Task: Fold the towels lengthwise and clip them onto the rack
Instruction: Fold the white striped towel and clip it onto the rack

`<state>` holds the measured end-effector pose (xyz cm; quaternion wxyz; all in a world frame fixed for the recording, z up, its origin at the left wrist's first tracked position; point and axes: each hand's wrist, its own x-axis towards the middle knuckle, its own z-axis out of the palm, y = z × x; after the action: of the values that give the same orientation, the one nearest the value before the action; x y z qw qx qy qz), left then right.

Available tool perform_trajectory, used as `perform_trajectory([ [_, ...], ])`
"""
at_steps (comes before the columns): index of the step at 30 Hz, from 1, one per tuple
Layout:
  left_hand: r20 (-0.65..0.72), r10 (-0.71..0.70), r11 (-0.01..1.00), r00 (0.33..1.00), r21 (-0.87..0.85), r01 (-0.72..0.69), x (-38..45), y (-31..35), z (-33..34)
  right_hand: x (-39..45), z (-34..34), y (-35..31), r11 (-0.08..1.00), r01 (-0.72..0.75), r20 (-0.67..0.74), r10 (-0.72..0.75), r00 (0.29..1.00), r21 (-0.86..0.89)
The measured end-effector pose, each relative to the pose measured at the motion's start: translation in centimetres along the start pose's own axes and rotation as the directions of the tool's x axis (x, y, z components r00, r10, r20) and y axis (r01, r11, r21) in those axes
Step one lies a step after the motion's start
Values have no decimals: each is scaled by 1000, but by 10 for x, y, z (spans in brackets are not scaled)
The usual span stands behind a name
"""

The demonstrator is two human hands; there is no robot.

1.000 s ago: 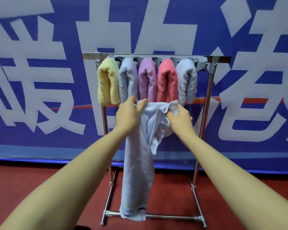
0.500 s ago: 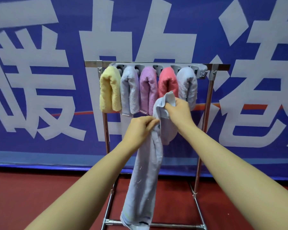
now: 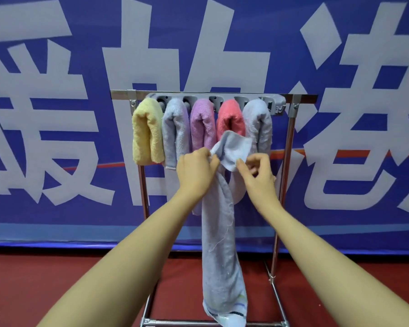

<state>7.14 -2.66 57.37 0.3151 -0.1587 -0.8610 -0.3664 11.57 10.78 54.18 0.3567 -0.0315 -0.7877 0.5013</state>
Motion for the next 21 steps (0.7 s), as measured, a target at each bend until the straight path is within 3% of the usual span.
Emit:
perform_trajectory([
  [4, -3, 63, 997, 998, 40, -63, 10, 4, -1, -19, 3, 23, 982, -33, 84, 50, 995, -184],
  [8, -36, 117, 988, 992, 106, -113, 9, 3, 1, -26, 25, 19, 965, -169, 230, 214, 949, -200],
  [12, -87, 141, 975, 986, 182, -124, 7, -4, 0, -31, 42, 11, 964, -265, 382, 251, 889, -18],
  [14, -100, 122, 978, 987, 181, -102, 9, -8, -3, -33, 44, 11, 969, -239, 348, 247, 905, -65],
  [18, -48, 49, 966, 998, 256, -35, 12, -20, -9, -39, 44, 10, 973, -128, 101, 150, 984, -190],
  [21, 24, -39, 938, 999, 346, 28, 12, -30, -11, -39, 39, 8, 973, -26, 49, 38, 998, -231],
])
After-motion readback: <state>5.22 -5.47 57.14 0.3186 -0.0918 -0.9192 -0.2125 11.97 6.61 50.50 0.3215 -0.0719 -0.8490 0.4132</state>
